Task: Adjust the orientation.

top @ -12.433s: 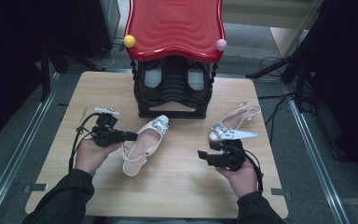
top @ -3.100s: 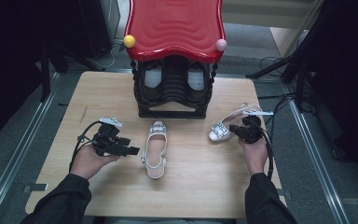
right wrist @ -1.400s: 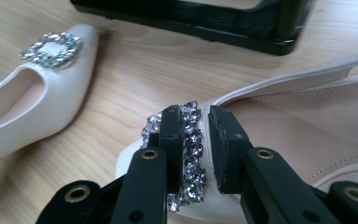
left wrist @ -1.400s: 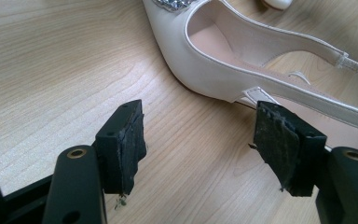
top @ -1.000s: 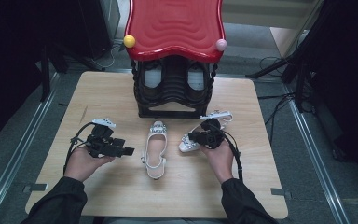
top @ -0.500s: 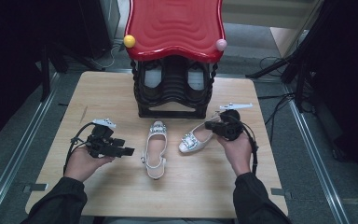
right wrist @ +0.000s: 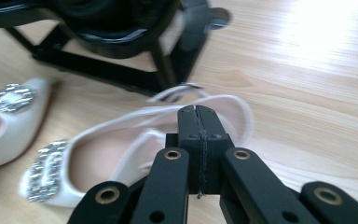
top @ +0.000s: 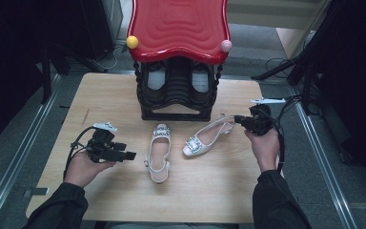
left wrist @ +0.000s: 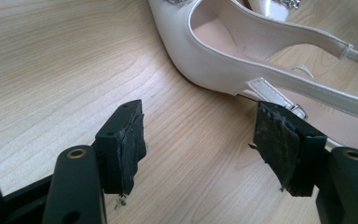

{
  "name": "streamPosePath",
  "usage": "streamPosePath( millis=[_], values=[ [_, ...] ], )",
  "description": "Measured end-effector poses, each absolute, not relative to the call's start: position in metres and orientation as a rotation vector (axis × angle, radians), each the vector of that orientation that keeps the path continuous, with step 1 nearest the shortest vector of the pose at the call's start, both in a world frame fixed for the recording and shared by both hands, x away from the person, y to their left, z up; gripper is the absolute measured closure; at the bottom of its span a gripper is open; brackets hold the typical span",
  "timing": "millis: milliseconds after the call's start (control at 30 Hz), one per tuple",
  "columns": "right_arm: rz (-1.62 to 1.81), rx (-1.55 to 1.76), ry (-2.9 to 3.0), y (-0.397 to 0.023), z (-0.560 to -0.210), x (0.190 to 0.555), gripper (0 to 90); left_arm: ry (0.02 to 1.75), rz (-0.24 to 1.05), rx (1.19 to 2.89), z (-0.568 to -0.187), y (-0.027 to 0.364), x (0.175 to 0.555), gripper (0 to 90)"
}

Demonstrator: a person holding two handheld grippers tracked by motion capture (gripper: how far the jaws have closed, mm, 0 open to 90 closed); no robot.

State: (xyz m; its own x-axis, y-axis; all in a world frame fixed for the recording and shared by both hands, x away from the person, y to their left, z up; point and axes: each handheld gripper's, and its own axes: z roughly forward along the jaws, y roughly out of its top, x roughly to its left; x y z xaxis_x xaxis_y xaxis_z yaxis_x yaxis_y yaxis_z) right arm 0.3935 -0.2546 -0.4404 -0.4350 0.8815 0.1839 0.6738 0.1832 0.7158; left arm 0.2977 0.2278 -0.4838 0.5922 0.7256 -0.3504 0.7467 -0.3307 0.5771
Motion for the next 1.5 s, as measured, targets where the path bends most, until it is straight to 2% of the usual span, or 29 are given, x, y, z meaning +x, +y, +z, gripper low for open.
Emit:
streamPosePath(
  millis=[367, 700, 1500],
  values=[
    [1.016, 1.582, 2.127, -0.273, -0.465, 0.424, 90.0, 1.179, -0.019, 2.089, -0.484, 0.234, 0.290, 34.2],
    [0.965, 1.578, 2.185, -0.264, -0.482, 0.443, 90.0, 1.213, -0.012, 2.060, -0.485, 0.244, 0.280, 34.2],
    [0.942, 1.605, 2.193, -0.276, -0.479, 0.400, 90.0, 1.173, -0.022, 2.052, -0.482, 0.236, 0.295, 34.3]
  ],
)
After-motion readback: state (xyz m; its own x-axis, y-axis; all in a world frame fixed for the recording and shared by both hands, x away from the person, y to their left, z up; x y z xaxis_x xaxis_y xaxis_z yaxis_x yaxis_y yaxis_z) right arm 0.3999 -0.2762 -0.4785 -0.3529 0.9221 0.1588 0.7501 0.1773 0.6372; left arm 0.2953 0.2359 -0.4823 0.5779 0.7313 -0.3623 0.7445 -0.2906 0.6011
